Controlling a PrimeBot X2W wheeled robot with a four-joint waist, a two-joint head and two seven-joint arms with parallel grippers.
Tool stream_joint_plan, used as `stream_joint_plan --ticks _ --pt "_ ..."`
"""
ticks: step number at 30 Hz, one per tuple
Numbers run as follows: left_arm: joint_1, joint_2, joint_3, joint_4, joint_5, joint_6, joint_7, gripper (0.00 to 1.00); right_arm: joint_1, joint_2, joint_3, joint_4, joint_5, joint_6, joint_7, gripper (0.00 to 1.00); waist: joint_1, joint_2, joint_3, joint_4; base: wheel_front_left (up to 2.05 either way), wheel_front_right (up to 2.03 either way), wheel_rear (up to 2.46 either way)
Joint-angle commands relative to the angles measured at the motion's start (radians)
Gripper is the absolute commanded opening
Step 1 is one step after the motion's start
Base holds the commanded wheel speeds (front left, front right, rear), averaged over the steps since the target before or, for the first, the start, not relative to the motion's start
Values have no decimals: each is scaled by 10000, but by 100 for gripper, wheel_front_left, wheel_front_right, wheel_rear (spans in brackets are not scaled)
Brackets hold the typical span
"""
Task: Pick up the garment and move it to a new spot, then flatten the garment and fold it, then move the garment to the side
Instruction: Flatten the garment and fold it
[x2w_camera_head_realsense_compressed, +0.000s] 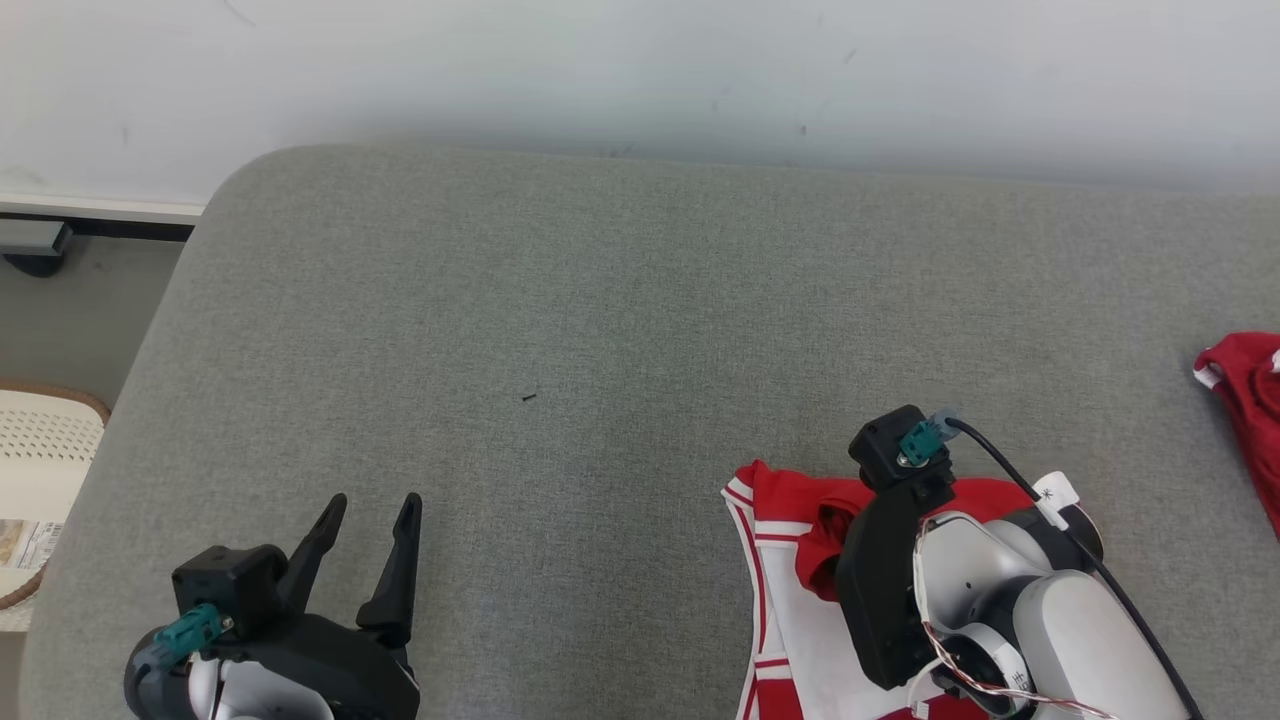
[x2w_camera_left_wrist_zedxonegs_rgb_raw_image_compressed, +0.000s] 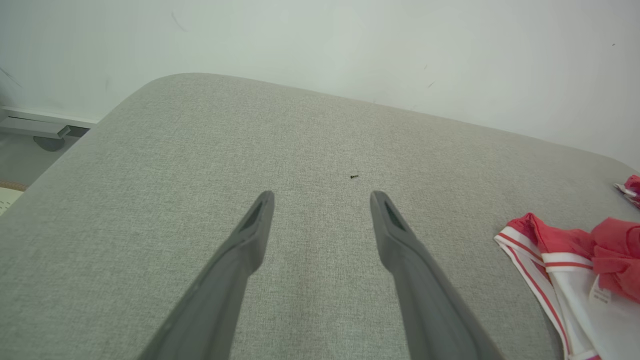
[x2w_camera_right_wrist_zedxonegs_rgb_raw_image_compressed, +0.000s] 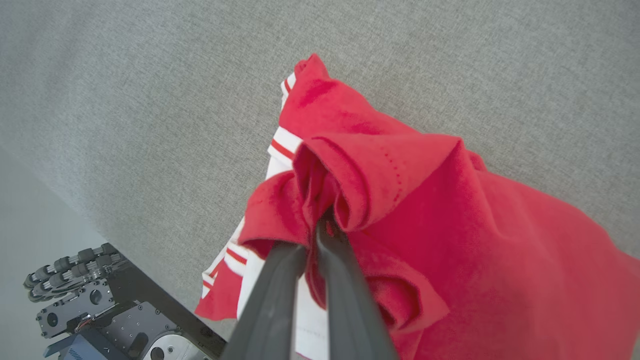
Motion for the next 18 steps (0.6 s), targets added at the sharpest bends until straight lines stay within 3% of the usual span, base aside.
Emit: stream_joint_plan --ticks 1,3,4,5,14,18 --pt "-113 16 2 47 -65 2 -55 100 -147 0 22 93 108 -5 -97 0 0 0 -3 31 0 0 0" --pt "-130 15 -3 71 -49 -17 -79 100 -245 4 177 293 268 -5 -215 0 0 0 2 72 0 0 0" --pt "-139 17 0 87 -56 -25 -95 100 -275 8 280 366 335 -5 -219 42 0 0 3 88 0 0 0" --pt "-145 22 3 110 -76 -32 -102 100 -337 -12 325 482 405 -5 -296 100 0 0 0 110 0 0 0" --pt "-73 71 27 220 -135 -54 -194 100 -613 -13 421 115 992 -5 -937 100 0 0 -49 42 0 0 0" --pt "-82 96 11 246 -121 -41 -230 100 -724 -13 218 -305 690 -5 -1523 100 0 0 -102 -62 0 0 0"
